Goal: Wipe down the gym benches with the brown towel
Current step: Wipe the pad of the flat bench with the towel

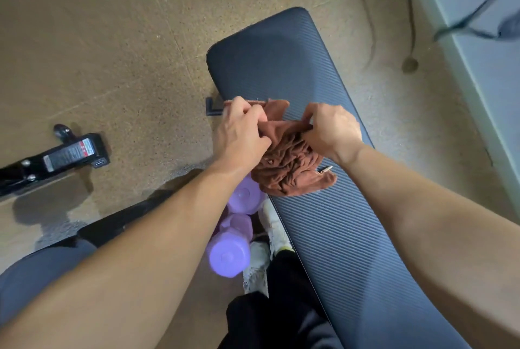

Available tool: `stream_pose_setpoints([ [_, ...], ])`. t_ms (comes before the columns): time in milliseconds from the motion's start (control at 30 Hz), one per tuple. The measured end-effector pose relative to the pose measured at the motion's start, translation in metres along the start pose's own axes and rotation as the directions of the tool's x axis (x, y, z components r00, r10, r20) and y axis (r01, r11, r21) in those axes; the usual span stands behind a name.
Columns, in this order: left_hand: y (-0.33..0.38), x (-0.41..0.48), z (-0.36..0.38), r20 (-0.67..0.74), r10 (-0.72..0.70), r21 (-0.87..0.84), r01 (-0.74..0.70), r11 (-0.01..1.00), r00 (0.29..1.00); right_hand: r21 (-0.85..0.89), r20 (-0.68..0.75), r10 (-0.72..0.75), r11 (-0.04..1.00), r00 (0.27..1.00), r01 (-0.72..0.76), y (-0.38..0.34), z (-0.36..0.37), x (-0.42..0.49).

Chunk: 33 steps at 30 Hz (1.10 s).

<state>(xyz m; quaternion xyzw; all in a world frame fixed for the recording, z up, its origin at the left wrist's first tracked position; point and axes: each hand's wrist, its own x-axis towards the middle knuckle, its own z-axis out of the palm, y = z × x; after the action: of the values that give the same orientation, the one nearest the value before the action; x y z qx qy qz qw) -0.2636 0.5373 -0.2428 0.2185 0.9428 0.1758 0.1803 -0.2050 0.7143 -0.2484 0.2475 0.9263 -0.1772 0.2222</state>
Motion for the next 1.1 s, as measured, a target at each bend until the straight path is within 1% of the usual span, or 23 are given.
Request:
stream_pose_setpoints([
  [67,-0.001,-0.013,-0.018,-0.069,0.104,-0.035,-0.107,0.994,0.992,0.049,-0.033,0.019,0.999,0.999,-0.017,0.008,-0.006,-0.024],
  [100,0.0,-0.021,-0.029,-0.089,0.163,-0.071,-0.169,0.983,0.983,0.092,-0.047,0.02,0.996,0.999,-0.016,0.014,-0.009,-0.038],
  [133,0.004,-0.03,-0.042,-0.098,0.191,-0.114,-0.202,0.973,0.977,0.144,-0.058,0.02,0.99,0.998,-0.012,0.018,-0.014,-0.054],
  [167,0.011,-0.039,-0.057,-0.083,0.177,-0.164,-0.188,0.968,0.981,0.203,-0.068,0.025,0.979,0.997,-0.01,0.02,-0.021,-0.071],
  [233,0.028,-0.059,-0.09,-0.028,0.088,-0.225,-0.092,0.97,0.996,0.358,-0.066,0.091,0.932,0.994,-0.062,0.017,-0.04,-0.108],
  [267,0.037,-0.068,-0.108,-0.016,0.065,-0.211,-0.067,0.975,0.998,0.421,-0.056,0.143,0.901,0.988,-0.106,0.013,-0.052,-0.128],
  [300,0.045,-0.077,-0.125,-0.031,0.068,-0.167,-0.072,0.983,0.997,0.462,-0.053,0.186,0.876,0.981,-0.141,0.01,-0.064,-0.146],
  [367,0.056,-0.092,-0.159,-0.089,0.093,-0.06,-0.098,0.993,0.992,0.503,-0.08,0.236,0.848,0.968,-0.165,0.004,-0.092,-0.182],
  [400,0.058,-0.097,-0.173,-0.122,0.087,-0.038,-0.093,0.995,0.989,0.515,-0.107,0.252,0.841,0.962,-0.164,0.002,-0.106,-0.198],
  [467,0.063,-0.109,-0.197,-0.155,0.047,-0.102,-0.063,0.993,0.987,0.548,-0.148,0.29,0.82,0.945,-0.166,-0.003,-0.135,-0.229],
  [533,0.073,-0.12,-0.216,-0.139,-0.016,-0.252,-0.02,0.967,0.99,0.582,-0.143,0.318,0.793,0.937,-0.18,-0.003,-0.162,-0.254],
  [600,0.089,-0.128,-0.235,-0.088,-0.037,-0.375,0.001,0.927,0.995,0.543,-0.088,0.306,0.813,0.948,-0.212,0.003,-0.182,-0.28],
  [667,0.112,-0.136,-0.257,-0.045,-0.046,-0.471,0.019,0.882,0.998,0.401,-0.021,0.284,0.881,0.959,-0.252,0.016,-0.194,-0.308],
  [700,0.125,-0.141,-0.268,-0.047,-0.034,-0.514,0.005,0.858,0.998,0.33,-0.008,0.291,0.904,0.957,-0.272,0.023,-0.198,-0.323],
  [733,0.137,-0.147,-0.278,-0.061,-0.008,-0.553,-0.028,0.833,0.998,0.29,-0.008,0.315,0.909,0.949,-0.299,0.03,-0.201,-0.336],
  [800,0.161,-0.161,-0.294,-0.106,0.037,-0.624,-0.095,0.776,0.994,0.274,0.004,0.383,0.888,0.924,-0.369,0.041,-0.205,-0.361],
  [867,0.181,-0.172,-0.304,-0.139,0.041,-0.7,-0.127,0.702,0.989,0.267,0.028,0.419,0.872,0.908,-0.411,0.051,-0.207,-0.381],
  [900,0.19,-0.176,-0.307,-0.149,0.033,-0.72,-0.131,0.681,0.988,0.27,0.035,0.428,0.866,0.903,-0.421,0.057,-0.206,-0.391],
  [933,0.199,-0.18,-0.31,-0.152,0.016,-0.725,-0.122,0.678,0.988,0.274,0.035,0.438,0.86,0.898,-0.43,0.064,-0.205,-0.401],
  [1100,0.229,-0.208,-0.308,-0.125,-0.086,-0.663,-0.019,0.749,0.988,0.248,0.0,0.451,0.865,0.893,-0.437,0.101,-0.203,-0.451],
])
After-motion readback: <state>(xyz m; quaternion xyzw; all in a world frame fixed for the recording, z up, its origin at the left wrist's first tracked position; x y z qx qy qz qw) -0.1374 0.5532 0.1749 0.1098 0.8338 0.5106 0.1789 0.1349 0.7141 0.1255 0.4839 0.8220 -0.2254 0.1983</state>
